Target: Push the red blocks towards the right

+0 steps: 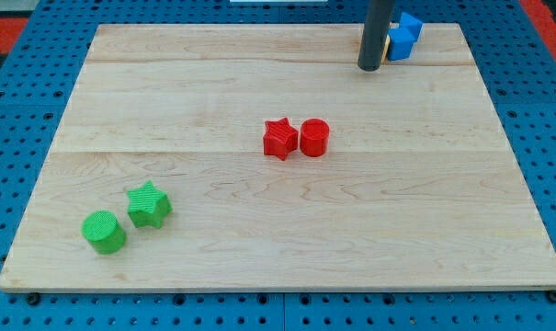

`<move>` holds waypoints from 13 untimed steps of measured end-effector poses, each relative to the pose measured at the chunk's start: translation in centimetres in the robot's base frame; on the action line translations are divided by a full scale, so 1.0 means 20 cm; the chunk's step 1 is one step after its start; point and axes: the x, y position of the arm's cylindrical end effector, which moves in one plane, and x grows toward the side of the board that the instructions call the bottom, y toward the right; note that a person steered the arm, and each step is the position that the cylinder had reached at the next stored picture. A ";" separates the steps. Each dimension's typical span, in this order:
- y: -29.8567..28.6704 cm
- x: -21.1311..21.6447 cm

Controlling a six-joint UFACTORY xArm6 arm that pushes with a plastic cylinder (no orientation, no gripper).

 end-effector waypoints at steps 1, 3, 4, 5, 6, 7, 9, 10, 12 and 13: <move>0.00 0.00; 0.02 0.39; 0.02 0.67; -0.10 0.88; -0.43 1.00; -0.86 1.01; -1.19 0.76; -1.07 0.74; -0.63 0.74; -0.54 0.74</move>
